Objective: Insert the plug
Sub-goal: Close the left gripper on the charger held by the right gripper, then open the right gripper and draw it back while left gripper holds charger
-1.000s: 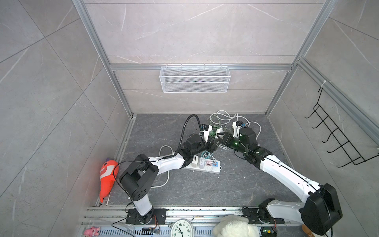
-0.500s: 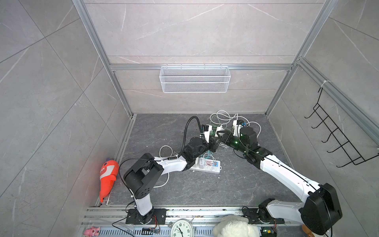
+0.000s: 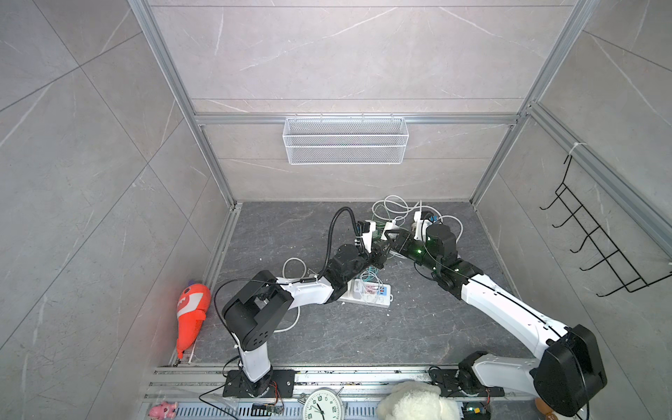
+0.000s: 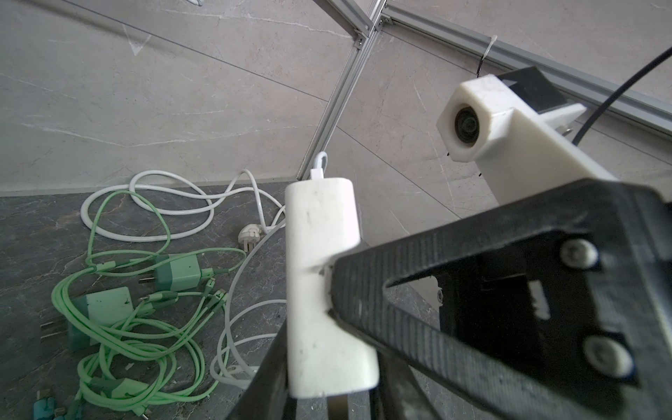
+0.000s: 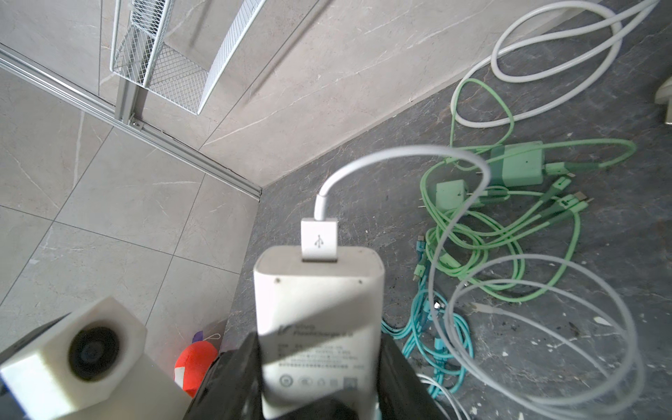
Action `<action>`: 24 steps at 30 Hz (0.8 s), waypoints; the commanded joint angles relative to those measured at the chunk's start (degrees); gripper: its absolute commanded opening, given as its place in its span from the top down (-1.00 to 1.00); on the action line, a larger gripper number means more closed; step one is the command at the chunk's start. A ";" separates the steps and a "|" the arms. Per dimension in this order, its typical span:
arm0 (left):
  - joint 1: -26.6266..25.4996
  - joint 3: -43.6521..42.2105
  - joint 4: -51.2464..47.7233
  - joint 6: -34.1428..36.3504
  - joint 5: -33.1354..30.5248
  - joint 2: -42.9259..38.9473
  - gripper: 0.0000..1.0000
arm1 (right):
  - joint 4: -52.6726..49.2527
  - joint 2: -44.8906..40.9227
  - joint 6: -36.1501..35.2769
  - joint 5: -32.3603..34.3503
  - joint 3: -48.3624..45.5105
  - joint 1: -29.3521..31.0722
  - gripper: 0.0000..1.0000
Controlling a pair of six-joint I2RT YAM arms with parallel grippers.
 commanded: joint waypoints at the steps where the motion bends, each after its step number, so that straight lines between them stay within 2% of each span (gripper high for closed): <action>1: 0.06 0.98 6.71 6.75 -3.50 0.44 1.00 | -6.33 -0.36 -0.42 -4.32 0.58 1.41 0.50; 16: -0.03 -1.76 6.68 13.71 -3.59 -0.69 1.00 | -14.81 -0.39 -1.93 -1.79 5.49 1.43 0.06; 24: -0.03 -3.44 7.57 20.20 -3.55 -1.50 1.00 | -22.39 -3.28 -3.39 0.26 8.32 1.25 0.01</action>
